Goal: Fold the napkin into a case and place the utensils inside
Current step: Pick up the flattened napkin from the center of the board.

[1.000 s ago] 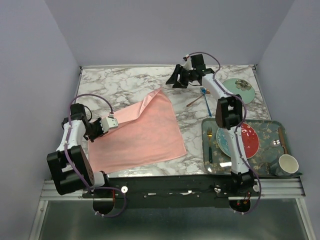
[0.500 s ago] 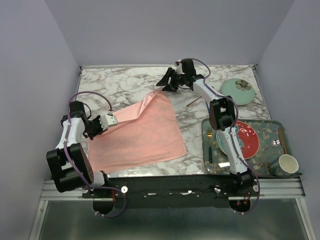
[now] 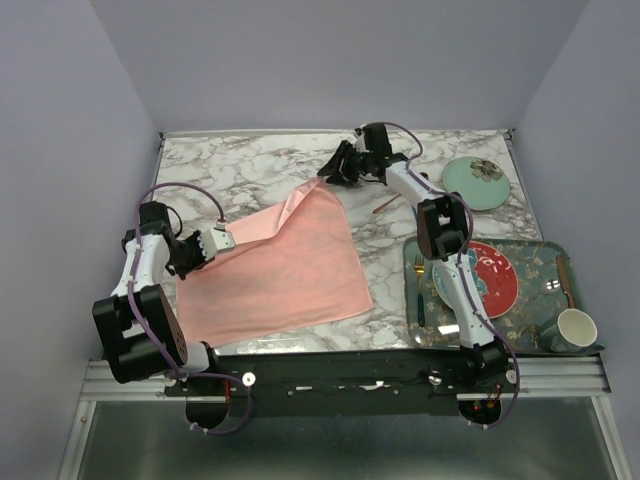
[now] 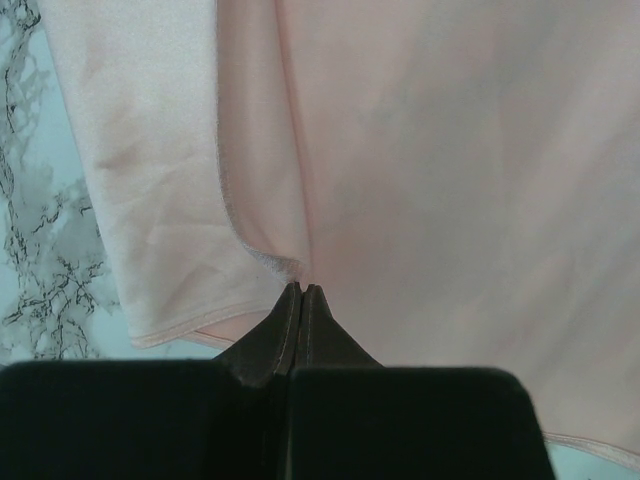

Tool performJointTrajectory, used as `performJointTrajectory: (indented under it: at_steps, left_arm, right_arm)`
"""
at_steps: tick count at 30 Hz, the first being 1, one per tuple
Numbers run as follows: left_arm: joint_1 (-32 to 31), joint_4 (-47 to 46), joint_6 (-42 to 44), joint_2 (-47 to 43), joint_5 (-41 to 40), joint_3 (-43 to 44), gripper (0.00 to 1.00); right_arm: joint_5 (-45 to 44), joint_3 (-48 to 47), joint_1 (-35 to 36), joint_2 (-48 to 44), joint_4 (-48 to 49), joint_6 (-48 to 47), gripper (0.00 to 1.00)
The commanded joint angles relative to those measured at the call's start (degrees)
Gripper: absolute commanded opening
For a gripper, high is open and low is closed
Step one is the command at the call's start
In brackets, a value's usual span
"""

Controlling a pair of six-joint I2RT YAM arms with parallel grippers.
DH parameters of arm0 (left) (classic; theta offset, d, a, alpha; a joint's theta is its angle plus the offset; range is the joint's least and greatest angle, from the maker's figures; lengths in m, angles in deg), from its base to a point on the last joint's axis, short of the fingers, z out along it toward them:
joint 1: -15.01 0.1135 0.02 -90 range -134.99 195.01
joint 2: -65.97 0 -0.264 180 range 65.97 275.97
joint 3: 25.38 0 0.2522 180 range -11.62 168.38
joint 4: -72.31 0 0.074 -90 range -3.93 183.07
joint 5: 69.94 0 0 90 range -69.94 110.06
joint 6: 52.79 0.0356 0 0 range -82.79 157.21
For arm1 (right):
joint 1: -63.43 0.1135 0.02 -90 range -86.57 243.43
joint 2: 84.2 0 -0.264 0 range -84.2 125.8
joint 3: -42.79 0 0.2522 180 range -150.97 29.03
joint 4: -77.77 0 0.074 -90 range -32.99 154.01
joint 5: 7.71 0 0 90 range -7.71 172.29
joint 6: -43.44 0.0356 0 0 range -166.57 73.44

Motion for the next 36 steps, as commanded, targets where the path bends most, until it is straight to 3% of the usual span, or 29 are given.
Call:
performJointTrajectory:
  at_steps: [1,3,6,7,16,21,26,29,33,36]
  left_arm:
    - [0.4,1.3,0.8,-0.3,-1.2,0.0,0.00]
    - [0.4,1.3,0.9,-0.3,-1.4,-0.1,0.00]
    - [0.4,1.0,0.5,-0.3,-1.4,-0.1,0.00]
    - [0.3,0.7,0.0,-0.3,-1.4,-0.1,0.00]
    - [1.8,-4.4,-10.8,2.4,1.0,6.4,0.00]
    - [3.3,-7.6,-15.6,2.3,3.0,9.9,0.00]
    - [3.3,-5.4,-12.4,1.2,4.1,9.8,0.00]
    - [3.4,-5.3,-11.8,0.5,2.7,7.6,0.00]
    - [3.3,-7.4,-15.1,0.2,4.8,6.2,0.00]
    - [1.8,-11.1,-21.0,2.5,5.0,7.3,0.00]
  right_arm:
    - [-3.4,-2.2,1.0,3.0,3.3,1.3,0.46]
    - [-3.6,-2.5,1.2,3.3,3.6,1.4,0.37]
    - [-3.4,-2.4,1.5,3.2,4.0,1.1,0.13]
    - [-2.9,-2.2,1.5,2.4,4.1,1.1,0.01]
    - [3.9,6.3,-1.5,-10.2,4.9,-0.8,0.01]
    - [6.1,20.6,-2.4,-23.2,1.3,-6.1,0.01]
    - [7.6,38.8,-2.1,-34.5,-4.2,-10.1,0.01]
    - [6.4,45.0,-2.1,-38.0,-6.7,-13.4,0.01]
    - [4.0,48.8,-2.8,-41.6,-7.4,-14.7,0.01]
    - [2.0,46.6,-4.1,-41.5,-7.5,-15.3,0.01]
